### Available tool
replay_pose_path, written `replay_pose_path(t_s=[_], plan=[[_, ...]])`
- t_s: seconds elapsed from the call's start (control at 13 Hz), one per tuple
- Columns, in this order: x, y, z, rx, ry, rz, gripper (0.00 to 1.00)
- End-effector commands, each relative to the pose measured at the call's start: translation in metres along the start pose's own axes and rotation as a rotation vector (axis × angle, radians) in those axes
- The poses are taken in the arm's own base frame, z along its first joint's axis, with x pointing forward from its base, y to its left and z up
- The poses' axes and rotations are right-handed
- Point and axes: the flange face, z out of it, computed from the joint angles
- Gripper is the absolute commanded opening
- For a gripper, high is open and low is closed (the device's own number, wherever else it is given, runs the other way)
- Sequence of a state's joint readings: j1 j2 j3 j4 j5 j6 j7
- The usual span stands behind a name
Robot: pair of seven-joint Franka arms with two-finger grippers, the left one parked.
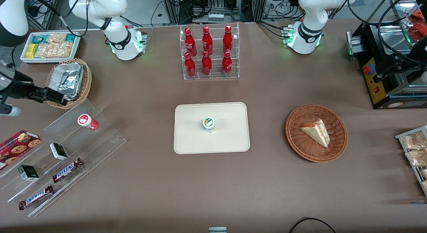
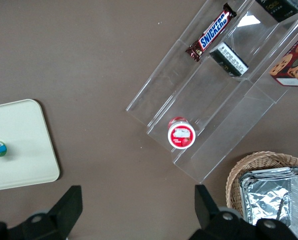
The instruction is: Place green gum on tray
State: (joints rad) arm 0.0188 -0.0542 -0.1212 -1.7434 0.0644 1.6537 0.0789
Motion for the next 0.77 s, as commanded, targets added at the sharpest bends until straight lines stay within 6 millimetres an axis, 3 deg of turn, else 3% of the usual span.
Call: replay_pose_path(t_s=[0.0, 0.15, 0.46, 0.69], plan=[[0.011, 0.011, -0.010, -0.013, -0.002, -0.027, 1.00], [0.015, 0.019, -0.008, -0.015, -0.006, -0.054, 1.00], [0.022, 0.017, -0.015, -0.039, 0.010, -0.072, 1.00], [0.017, 0.003, -0.011, -0.063, -0.026, -0.101, 1.00]])
